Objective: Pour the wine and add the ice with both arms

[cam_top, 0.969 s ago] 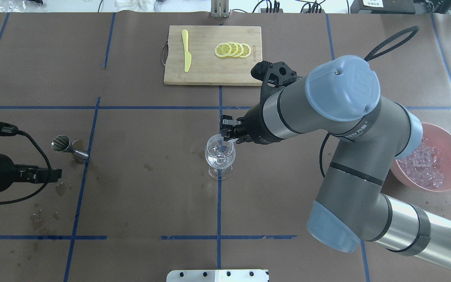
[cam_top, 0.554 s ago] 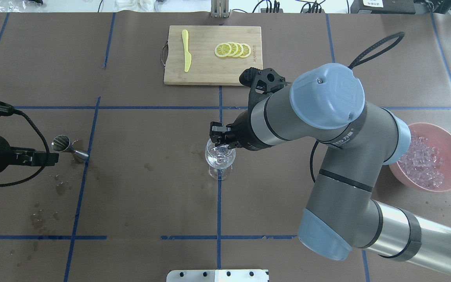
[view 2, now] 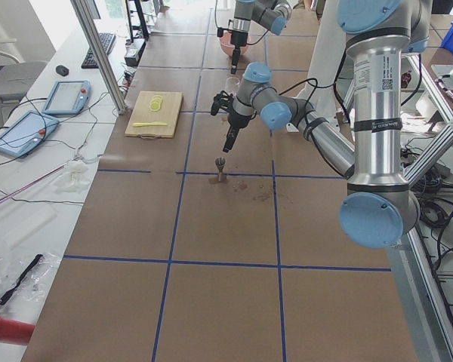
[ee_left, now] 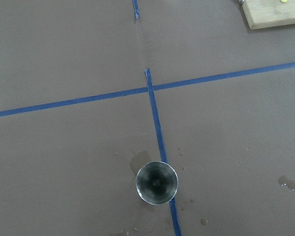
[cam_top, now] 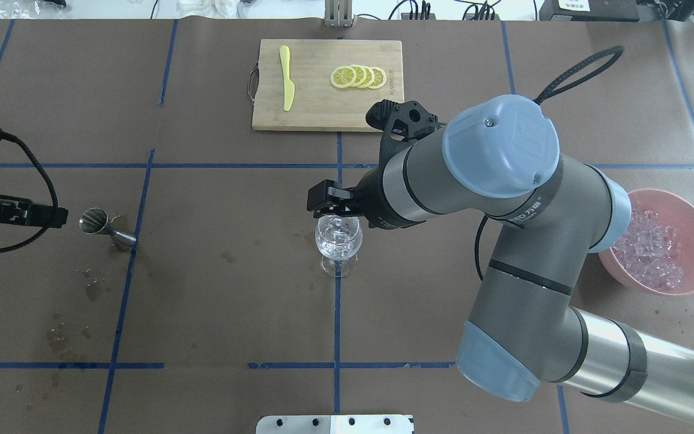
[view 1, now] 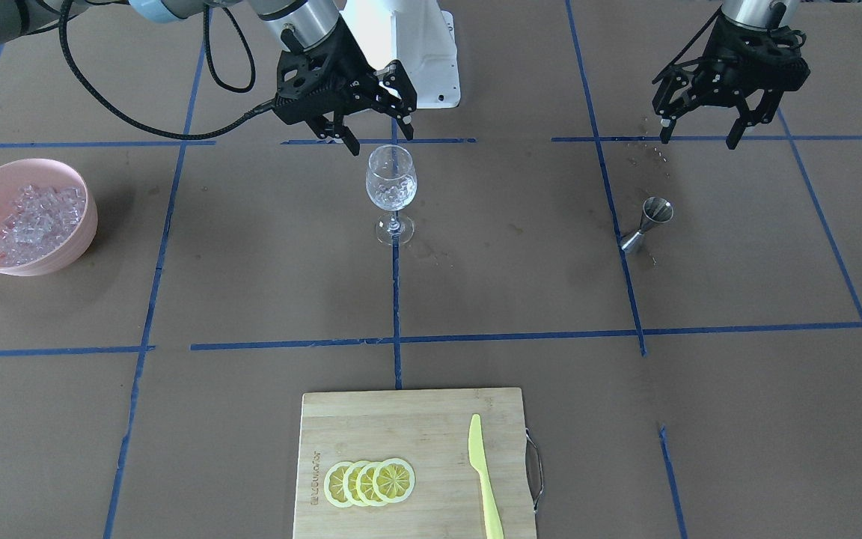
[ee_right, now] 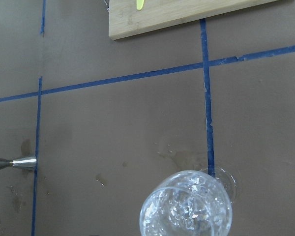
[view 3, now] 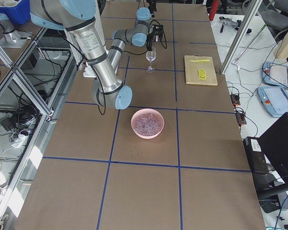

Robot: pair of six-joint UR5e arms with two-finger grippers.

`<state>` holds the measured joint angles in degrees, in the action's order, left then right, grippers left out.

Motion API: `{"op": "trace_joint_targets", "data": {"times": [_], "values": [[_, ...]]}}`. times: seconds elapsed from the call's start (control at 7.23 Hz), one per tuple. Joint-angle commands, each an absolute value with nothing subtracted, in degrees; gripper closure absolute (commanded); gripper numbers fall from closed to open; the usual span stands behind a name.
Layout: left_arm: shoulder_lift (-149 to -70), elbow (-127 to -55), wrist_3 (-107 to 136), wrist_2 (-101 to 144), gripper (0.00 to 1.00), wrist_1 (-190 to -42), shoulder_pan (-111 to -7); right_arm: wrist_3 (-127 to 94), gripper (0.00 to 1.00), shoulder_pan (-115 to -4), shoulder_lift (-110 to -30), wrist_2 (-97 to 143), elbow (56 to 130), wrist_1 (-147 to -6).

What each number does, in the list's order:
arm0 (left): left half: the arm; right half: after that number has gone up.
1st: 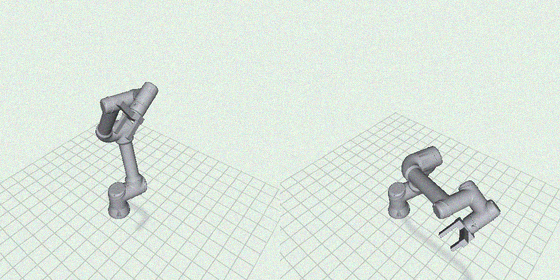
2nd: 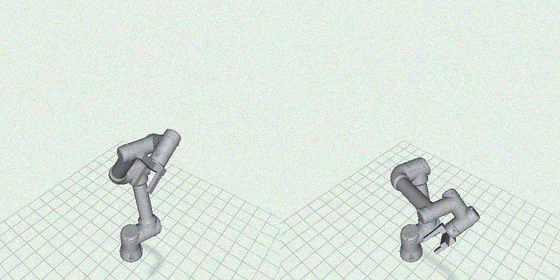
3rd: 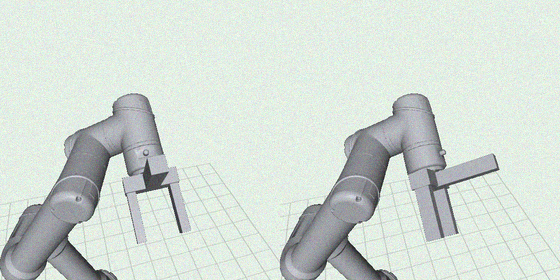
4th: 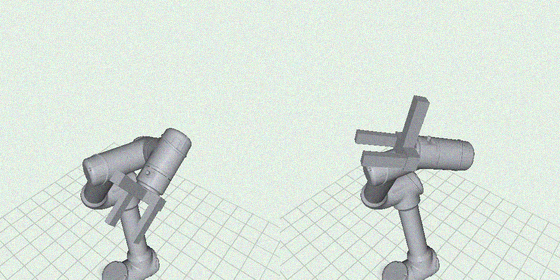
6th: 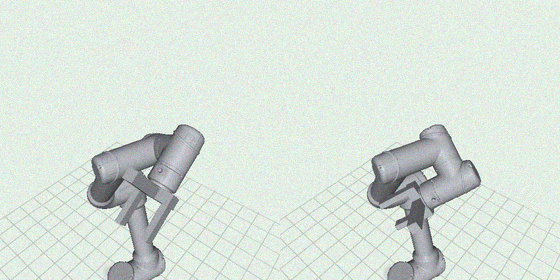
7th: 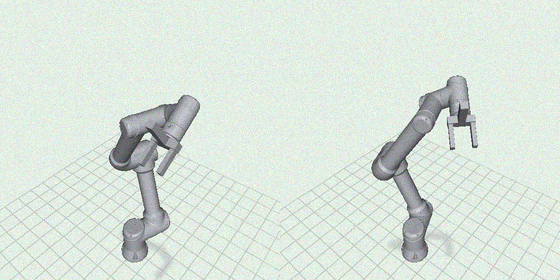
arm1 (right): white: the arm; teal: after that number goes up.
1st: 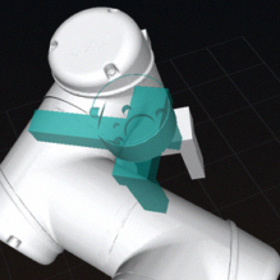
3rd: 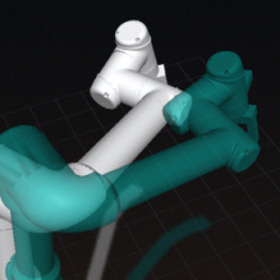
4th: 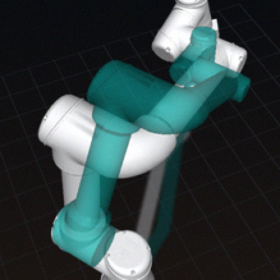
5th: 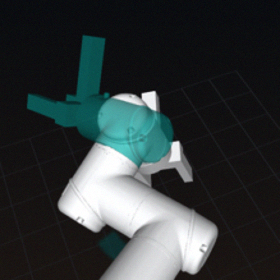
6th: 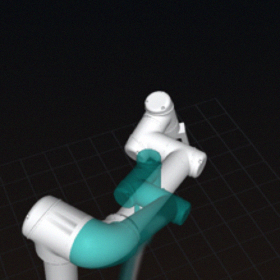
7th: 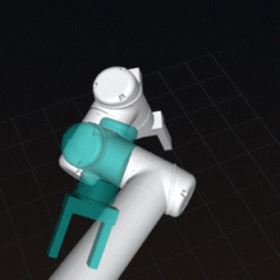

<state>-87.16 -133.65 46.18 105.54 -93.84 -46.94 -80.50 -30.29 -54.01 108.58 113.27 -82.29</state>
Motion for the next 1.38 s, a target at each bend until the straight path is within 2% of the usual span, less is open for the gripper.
{"op": "trace_joint_targets", "data": {"times": [0.0,0.28,0.69,0.97,1.25], "values": [[-96.72,-132.72,34.69,107.31,0.00,-80.65,-54.54,-79.72,0.00,-32.68,-54.31,109.76,114.60,-86.46],[-100.36,-126.16,24.67,114.91,0.00,-80.16,-62.97,-74.66,0.00,-36.36,-55.10,112.22,116.10,-92.35],[-101.08,-110.52,13.04,125.66,0.00,-83.31,-74.68,-55.98,0.00,-49.60,-63.34,121.08,114.18,-93.95],[-100.37,-105.06,5.22,125.77,0.00,-83.23,-80.48,-37.62,0.00,-58.50,-67.30,126.11,109.70,-99.90],[-99.85,-100.30,4.83,127.26,0.00,-83.32,-84.01,-21.44,0.00,-64.57,-71.51,126.21,108.29,-106.40]]}}
